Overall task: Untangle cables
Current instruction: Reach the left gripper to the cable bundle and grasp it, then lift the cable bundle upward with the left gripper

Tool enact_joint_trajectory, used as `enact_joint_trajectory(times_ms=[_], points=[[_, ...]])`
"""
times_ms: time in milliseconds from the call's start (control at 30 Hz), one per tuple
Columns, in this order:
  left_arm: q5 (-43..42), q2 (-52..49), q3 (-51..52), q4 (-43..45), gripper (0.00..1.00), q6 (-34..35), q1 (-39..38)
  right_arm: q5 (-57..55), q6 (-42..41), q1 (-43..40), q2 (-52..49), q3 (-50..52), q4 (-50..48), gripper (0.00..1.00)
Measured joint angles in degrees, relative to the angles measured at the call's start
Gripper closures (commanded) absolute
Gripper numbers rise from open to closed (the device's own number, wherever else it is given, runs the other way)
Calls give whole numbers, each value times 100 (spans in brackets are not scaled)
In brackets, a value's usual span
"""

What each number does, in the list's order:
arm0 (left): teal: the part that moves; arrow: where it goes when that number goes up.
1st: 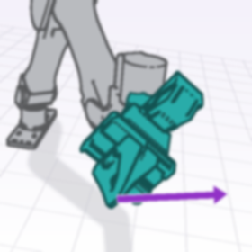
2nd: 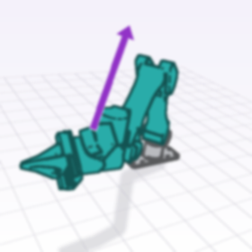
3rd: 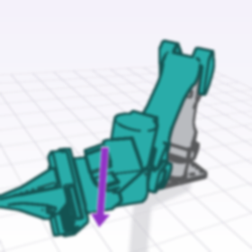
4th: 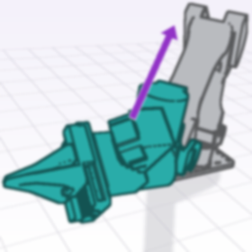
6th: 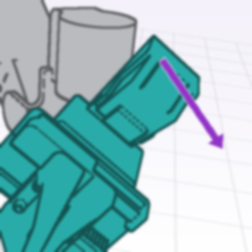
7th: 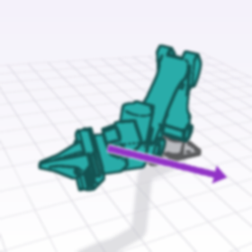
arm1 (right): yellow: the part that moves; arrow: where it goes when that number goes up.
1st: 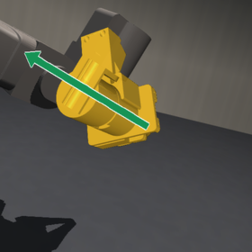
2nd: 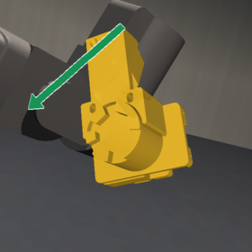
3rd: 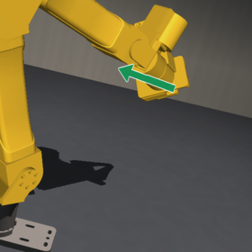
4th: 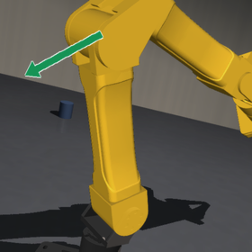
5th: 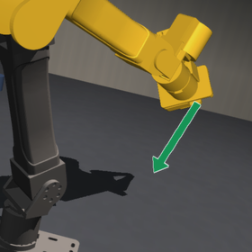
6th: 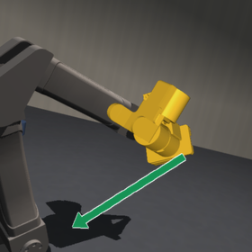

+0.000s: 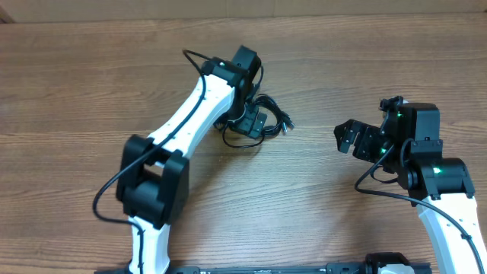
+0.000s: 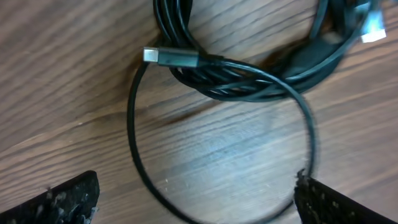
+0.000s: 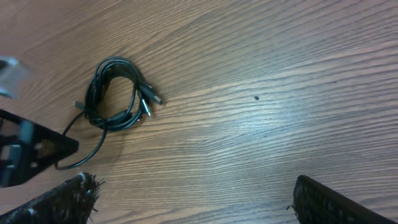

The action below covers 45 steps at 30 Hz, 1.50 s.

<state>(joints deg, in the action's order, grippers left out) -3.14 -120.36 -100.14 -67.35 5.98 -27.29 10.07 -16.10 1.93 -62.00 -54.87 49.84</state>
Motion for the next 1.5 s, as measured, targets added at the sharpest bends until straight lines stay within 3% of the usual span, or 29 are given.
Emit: enact_joint_trajectory(times_ms=[100, 267, 400, 600, 800, 833, 867, 1100, 1167, 1200, 1267, 1300, 1333, 1500], points=[[-155, -271, 0, -17, 0, -162, 0, -9, 2, 0, 0, 0, 42, 0], [-1108, -398, -2, -367, 0, -2092, -13, -28, -2, 0, 0, 0, 55, 0], [-1276, -398, -13, -428, 0, -2988, -50, -44, 4, -2, 0, 0, 55, 0], [-1412, -398, -55, -496, 0, -3543, -50, -44, 0, -2, 0, 0, 39, 0], [-1707, -398, -22, 52, 2, -3440, -85, -46, 2, 0, 0, 0, 46, 0], [-1777, -398, 33, 153, 75, -3390, -101, -46, 0, -2, 0, 0, 63, 0], [-1816, -398, 72, 177, 96, -3351, -114, -46, 2, -2, 0, 0, 81, 0], [-1965, -398, 286, -31, 96, -3093, -157, -46, 4, -2, 0, 0, 122, 0], [-1943, -407, 225, -271, 96, -2865, -131, -46, 2, -2, 0, 0, 122, 6], [-1930, -424, 103, -531, 96, -2717, -107, -50, 0, 0, 0, 0, 118, 14], [-1917, -457, -295, -1147, 96, -2485, -28, -48, -37, 0, 0, -2, 111, 66], [-1926, -476, -640, -1515, 96, -2363, 33, -50, 0, 0, 0, -4, 111, 84], [-1943, -483, -1003, -1821, 96, -2245, 101, -48, 7, 0, 0, -9, 90, 87], [-2291, -507, -3348, -2879, 96, -1445, 527, -44, -20, -2, 0, -22, 61, 86]])
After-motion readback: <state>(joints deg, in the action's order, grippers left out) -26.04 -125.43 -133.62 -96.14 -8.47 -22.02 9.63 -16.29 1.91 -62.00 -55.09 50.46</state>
